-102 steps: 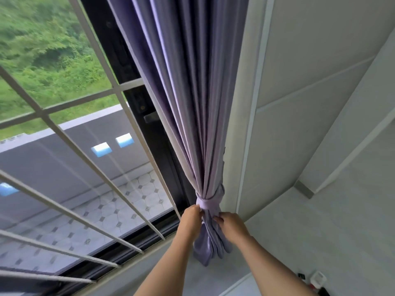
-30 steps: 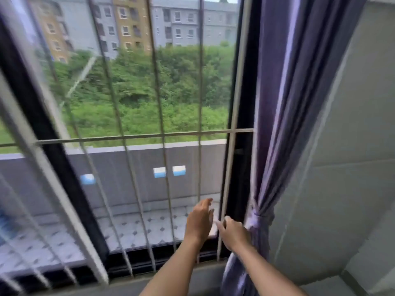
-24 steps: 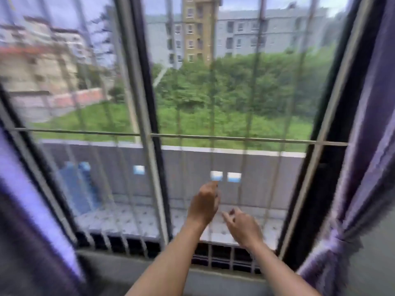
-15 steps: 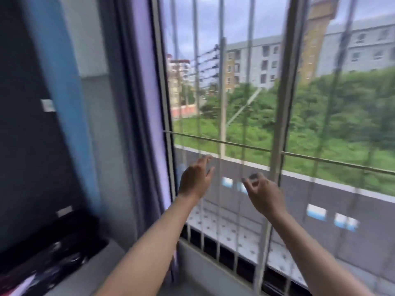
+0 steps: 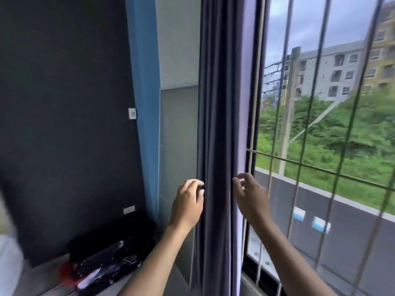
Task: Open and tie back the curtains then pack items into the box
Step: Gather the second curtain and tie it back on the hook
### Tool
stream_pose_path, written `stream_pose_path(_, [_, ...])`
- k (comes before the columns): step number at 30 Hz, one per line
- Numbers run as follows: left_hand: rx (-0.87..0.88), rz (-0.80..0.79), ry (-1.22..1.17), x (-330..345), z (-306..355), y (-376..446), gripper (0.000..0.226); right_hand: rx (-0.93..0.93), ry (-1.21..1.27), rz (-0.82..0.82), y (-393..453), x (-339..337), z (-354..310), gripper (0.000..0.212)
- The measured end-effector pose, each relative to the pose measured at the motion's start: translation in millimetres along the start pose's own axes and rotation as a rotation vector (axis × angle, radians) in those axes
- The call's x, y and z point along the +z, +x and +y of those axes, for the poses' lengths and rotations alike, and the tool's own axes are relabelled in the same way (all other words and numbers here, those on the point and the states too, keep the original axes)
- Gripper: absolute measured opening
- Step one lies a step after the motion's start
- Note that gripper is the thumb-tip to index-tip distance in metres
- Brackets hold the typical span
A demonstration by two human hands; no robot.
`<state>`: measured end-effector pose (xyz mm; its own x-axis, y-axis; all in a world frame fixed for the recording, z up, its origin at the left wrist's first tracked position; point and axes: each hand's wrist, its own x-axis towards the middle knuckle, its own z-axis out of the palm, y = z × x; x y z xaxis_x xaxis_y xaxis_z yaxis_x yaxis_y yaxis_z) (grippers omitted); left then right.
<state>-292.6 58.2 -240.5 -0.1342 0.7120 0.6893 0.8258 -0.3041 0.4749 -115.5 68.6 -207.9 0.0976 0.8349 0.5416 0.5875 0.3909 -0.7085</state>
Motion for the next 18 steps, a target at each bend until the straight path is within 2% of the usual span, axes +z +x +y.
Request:
stream_pose_path(4, [0.049, -0.055, 0.039, 12, -65, 49, 0.021, -0.025, 0.013, 0.042, 40, 68, 4, 0.014])
stream_pose_path(10, [0.147, -0.177, -0.009, 46, -138, 144, 0.022, 0.036, 0.042, 0.139, 125, 149, 19, 0.018])
stream_pose_path(18, [0.196, -0.169, -0.219, 91, -194, 239, 0.023, 0.053, -0.036, 0.156, 196, 213, 18, 0.022])
